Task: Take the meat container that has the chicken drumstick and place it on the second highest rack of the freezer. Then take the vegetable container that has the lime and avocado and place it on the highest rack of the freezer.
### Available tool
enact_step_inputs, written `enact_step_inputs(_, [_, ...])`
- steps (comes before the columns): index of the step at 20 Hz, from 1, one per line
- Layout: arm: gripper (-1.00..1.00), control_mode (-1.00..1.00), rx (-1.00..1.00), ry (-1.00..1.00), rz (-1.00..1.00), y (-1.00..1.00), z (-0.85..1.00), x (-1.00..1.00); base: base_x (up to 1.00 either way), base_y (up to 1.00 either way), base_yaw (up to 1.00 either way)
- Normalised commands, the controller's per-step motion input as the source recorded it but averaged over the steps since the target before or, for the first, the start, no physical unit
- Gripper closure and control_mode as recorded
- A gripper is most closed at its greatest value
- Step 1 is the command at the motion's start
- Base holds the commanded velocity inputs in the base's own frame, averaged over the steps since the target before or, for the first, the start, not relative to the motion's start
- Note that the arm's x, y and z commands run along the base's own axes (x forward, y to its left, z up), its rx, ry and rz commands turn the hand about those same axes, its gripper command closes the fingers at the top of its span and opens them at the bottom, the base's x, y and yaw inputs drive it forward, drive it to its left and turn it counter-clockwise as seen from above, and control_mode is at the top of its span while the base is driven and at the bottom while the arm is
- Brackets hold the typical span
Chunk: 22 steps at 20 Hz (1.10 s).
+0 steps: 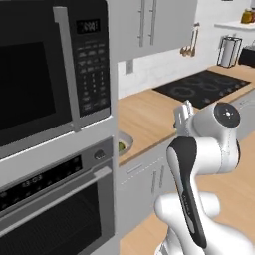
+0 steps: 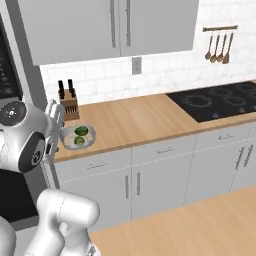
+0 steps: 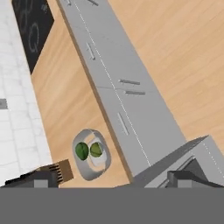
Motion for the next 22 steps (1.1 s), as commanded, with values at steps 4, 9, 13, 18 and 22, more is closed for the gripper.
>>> enact_step_inputs(4, [-1.0,1.0,0.0,0.0,0.0,0.0,0.0,0.0,0.31,-0.35,0.32])
enact_step_inputs(9, [-1.0,1.0,0.0,0.0,0.0,0.0,0.0,0.0,0.29,-0.06,0.4])
enact_step_inputs(13, [-1.0,1.0,0.0,0.0,0.0,0.0,0.0,0.0,0.37,-0.09,0.42])
enact_step_inputs(18, [-1.0,1.0,0.0,0.0,0.0,0.0,0.0,0.0,0.45,-0.22,0.38])
enact_step_inputs(22, [-1.0,1.0,0.0,0.0,0.0,0.0,0.0,0.0,0.63,-0.19,0.31])
